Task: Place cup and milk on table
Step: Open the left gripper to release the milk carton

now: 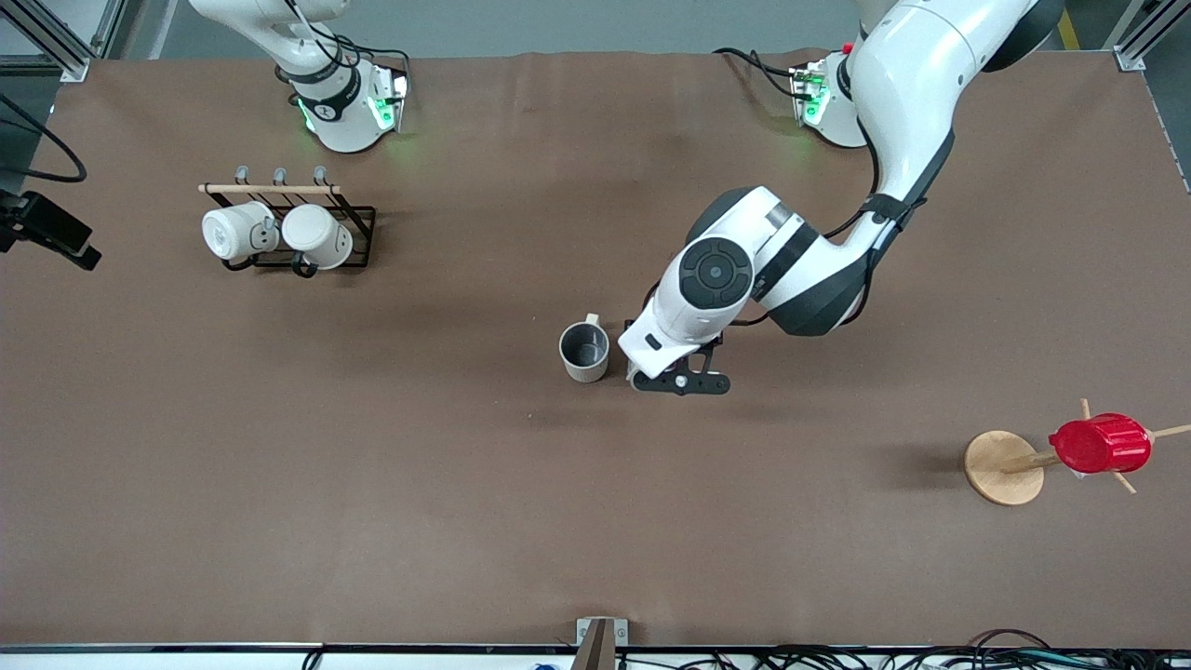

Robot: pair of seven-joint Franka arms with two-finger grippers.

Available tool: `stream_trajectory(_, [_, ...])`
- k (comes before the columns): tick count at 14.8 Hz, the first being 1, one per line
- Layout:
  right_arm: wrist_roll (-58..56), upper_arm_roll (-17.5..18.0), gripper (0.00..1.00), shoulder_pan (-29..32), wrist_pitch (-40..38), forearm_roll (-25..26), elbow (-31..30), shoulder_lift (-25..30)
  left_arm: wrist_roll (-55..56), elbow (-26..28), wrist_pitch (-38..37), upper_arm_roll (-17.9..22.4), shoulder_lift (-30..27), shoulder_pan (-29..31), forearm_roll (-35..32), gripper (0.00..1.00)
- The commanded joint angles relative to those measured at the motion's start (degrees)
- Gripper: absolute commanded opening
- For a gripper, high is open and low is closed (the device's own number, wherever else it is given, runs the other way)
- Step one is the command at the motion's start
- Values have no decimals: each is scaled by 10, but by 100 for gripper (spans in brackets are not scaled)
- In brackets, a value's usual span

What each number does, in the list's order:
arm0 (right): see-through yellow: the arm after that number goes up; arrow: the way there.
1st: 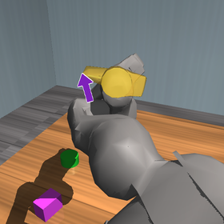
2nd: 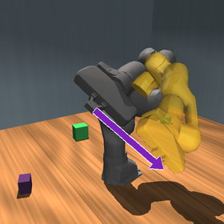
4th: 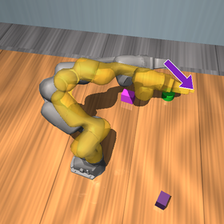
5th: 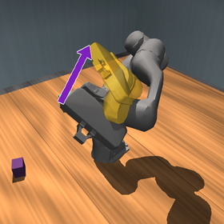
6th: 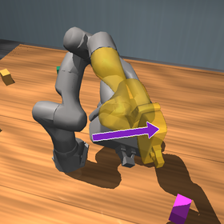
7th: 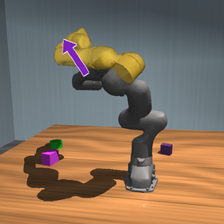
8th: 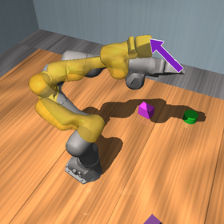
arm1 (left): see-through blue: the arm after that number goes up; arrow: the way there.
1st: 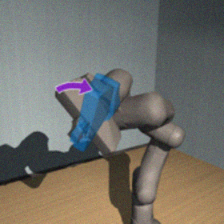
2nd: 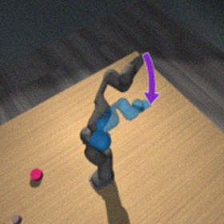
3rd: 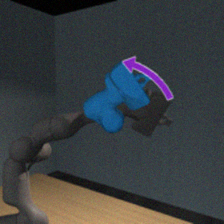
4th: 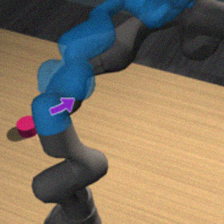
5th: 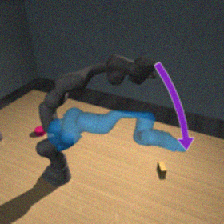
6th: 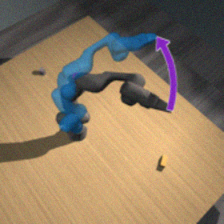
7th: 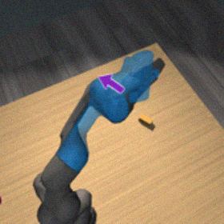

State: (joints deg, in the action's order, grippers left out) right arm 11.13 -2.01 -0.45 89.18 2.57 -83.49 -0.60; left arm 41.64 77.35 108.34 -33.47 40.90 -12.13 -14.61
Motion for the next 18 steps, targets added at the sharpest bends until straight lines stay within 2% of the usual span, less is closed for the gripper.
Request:
stream_trajectory(1, [-6, 0, 100, 5, -1, -13, 7, -3, 18, -22, -12, -1, 14, -5, -16, 9])
stream_trajectory(8, [-6, 17, 100, 21, -5, -13, 6, -3, 57, -22, 1, -2, 18, -13, -16, 10])
stream_trajectory(11, [-6, 17, 100, 20, -5, -13, 5, -3, 57, -21, 2, -2, 18, -14, -16, 19])
stream_trajectory(14, [-6, 17, 100, 20, -5, -13, 5, -3, 56, -20, 2, -3, 16, -14, -16, 55])
stream_trajectory(16, [-6, 17, 100, 20, -5, -13, 5, -3, 56, -19, 0, -4, 14, -13, -17, 100])
stream_trajectory(18, [-6, 17, 100, 20, -6, -13, 5, -3, 56, -19, -1, -5, 11, -13, -18, 100])
